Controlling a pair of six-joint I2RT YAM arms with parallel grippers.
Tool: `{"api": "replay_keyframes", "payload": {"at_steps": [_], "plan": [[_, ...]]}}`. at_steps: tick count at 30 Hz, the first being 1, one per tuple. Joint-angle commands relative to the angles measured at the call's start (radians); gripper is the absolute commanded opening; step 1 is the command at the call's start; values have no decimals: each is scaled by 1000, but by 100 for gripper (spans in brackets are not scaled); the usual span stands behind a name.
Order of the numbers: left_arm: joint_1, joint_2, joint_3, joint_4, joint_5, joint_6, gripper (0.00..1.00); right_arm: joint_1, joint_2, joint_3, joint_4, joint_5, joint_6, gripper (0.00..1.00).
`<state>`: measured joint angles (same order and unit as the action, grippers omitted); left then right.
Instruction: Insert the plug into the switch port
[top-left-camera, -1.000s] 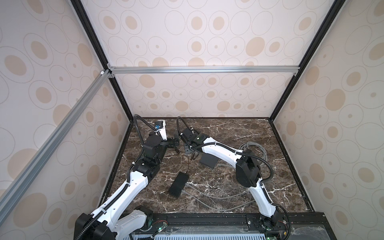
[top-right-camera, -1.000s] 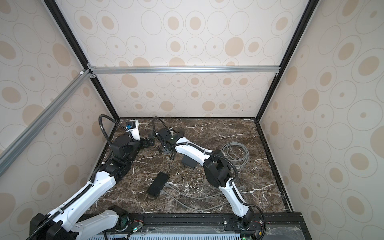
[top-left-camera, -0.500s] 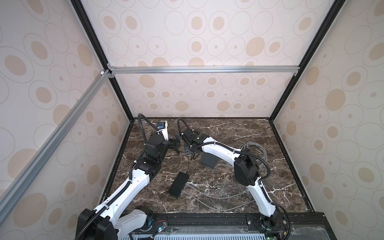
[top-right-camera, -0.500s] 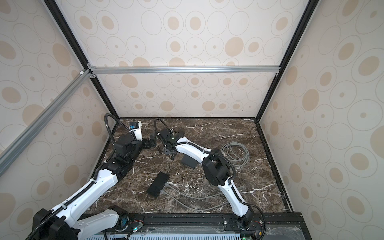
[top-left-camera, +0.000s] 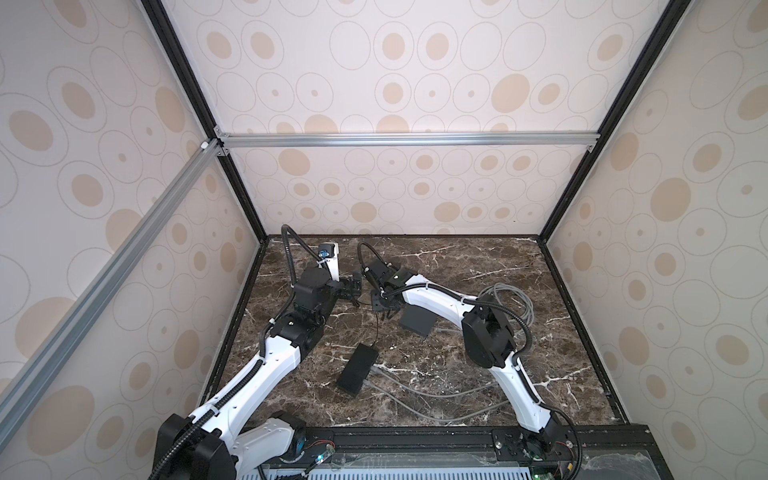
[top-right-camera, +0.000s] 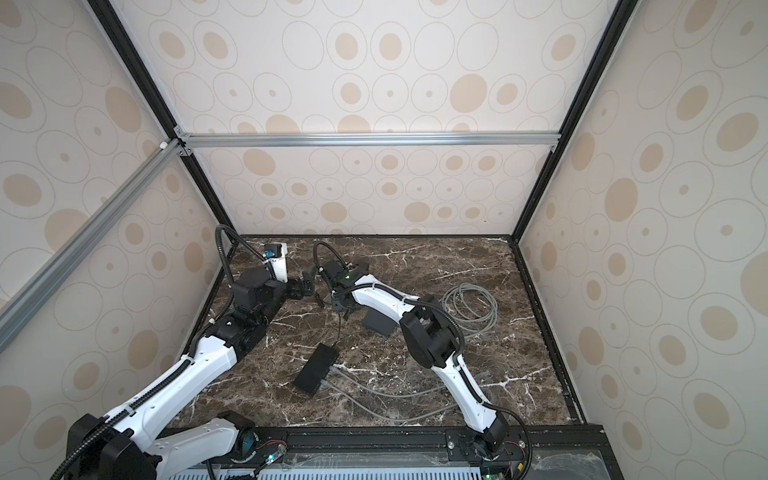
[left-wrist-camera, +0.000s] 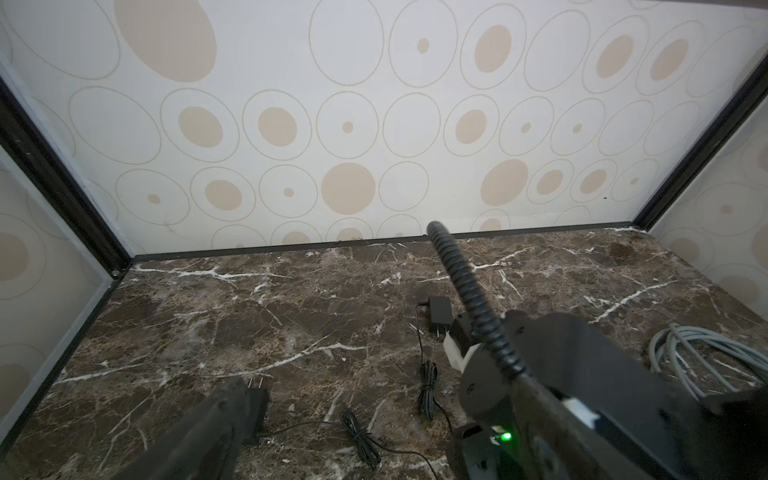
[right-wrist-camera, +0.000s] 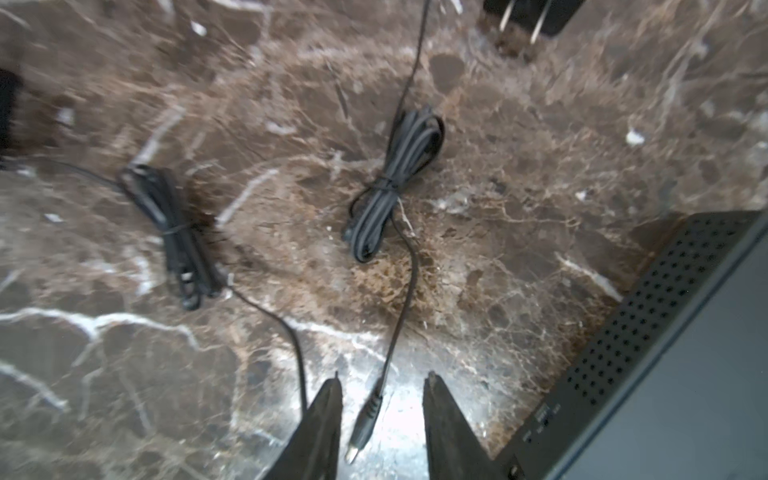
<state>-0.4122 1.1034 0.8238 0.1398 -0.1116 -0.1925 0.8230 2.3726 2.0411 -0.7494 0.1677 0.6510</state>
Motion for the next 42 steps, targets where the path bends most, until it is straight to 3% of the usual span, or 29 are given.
{"api": "replay_keyframes", "payload": {"at_steps": [1, 11, 12, 19, 25, 29, 34, 37, 42], "plan": [[-7, -4, 43, 29, 19, 15, 98, 4, 33, -4, -36, 6, 31, 35], [-7, 20, 63, -2, -3, 12, 98, -9, 48, -27, -36, -11, 53, 32], [-7, 19, 61, -2, -5, 12, 98, -9, 48, -29, -33, -12, 52, 27], [-7, 18, 62, -3, -7, 14, 98, -11, 48, -35, -31, -17, 55, 22], [-7, 18, 63, -5, -7, 15, 98, -17, 35, -34, -27, -17, 50, 0], [-7, 19, 64, -5, -5, 15, 98, -27, -5, -49, -8, -14, 38, 0], [-7, 19, 62, -5, 1, 16, 98, -61, -130, -150, 62, -44, 17, 0], [-7, 19, 58, 7, 48, 22, 90, -89, -229, -268, 135, -99, 13, 0], [-7, 37, 63, 11, 105, 23, 87, -130, -386, -485, 233, -183, 16, 0]]}}
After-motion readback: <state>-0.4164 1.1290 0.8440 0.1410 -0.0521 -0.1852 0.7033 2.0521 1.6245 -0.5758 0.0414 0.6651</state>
